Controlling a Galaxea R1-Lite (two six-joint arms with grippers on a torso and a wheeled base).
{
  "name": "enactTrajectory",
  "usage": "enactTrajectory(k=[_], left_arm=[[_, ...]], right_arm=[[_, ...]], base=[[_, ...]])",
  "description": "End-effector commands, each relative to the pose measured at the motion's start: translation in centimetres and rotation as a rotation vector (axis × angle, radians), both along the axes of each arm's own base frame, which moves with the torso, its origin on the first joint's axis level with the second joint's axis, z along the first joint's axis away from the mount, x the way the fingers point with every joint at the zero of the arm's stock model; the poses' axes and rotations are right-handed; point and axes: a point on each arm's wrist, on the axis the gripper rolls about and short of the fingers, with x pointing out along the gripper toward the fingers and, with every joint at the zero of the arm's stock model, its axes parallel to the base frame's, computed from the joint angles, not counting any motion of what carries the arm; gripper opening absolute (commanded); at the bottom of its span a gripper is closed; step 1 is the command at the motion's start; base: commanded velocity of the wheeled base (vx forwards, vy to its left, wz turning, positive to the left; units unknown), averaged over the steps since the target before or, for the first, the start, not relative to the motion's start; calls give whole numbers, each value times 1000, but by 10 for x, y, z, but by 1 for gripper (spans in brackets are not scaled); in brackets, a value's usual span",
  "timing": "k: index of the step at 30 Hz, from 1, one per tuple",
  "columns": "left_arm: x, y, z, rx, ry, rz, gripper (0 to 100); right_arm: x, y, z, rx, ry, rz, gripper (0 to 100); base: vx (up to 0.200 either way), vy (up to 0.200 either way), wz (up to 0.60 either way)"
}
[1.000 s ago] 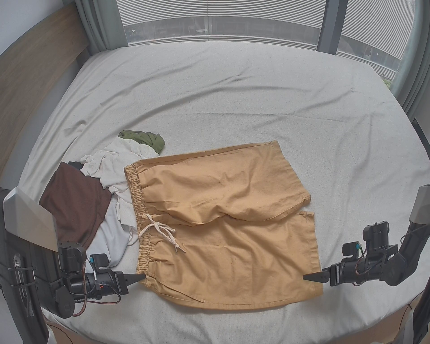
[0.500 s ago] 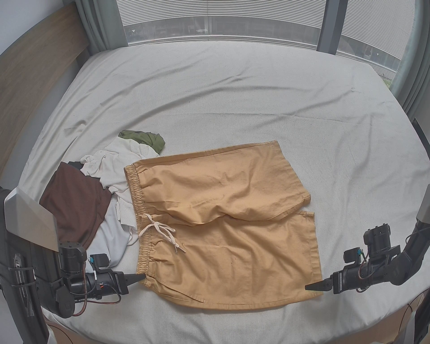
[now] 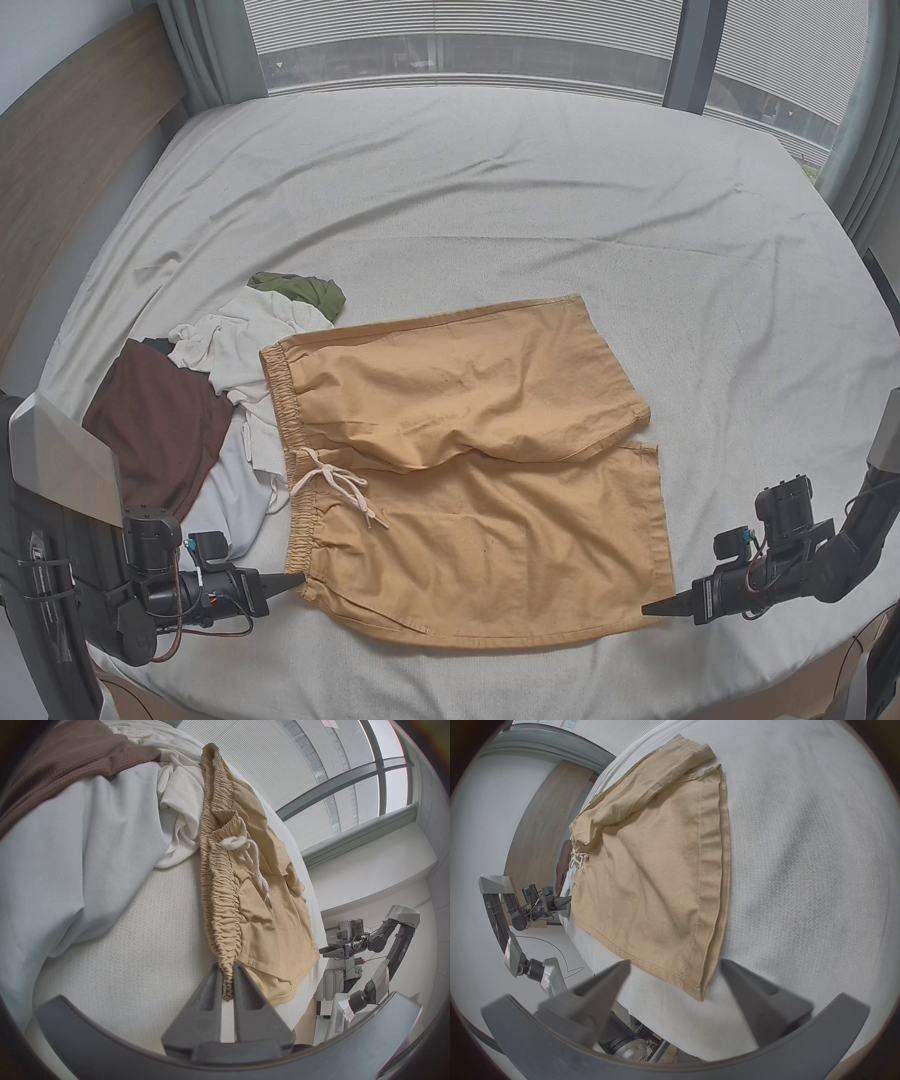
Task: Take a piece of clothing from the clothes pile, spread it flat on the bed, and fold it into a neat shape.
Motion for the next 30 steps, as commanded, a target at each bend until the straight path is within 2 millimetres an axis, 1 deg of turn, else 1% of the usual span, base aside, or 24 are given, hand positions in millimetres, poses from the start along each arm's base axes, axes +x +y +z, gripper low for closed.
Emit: enactTrajectory(k=[1,10,14,18,25,29,30], left_arm=[[0,0,0,0,1,1,0],[0,0,0,0,1,1,0],[-4,1,0,1,10,-6,0],[-12,4,2,-22,20,-50,0],[-17,12,0,-20,28,-45,0],[-17,12,2,-16,10,-54,0],[-17,12,5,-24,-4,-61,0]], right_arm=[[-1,0,-4,-3,16,2,0],[-1,0,-4,-4,18,4,0],[-1,0,-4,-3,17,4,0],[-4,0,-4,-5,24,9,0],[-8,0,-5,-12,28,20,0],[-4,0,-1,-9,-4,25,0],[-4,0,2,-7,-21,26,0]], base=[[0,0,0],[0,0,0],[0,0,0],[0,0,0],[0,0,0],[0,0,0],[0,0,0]])
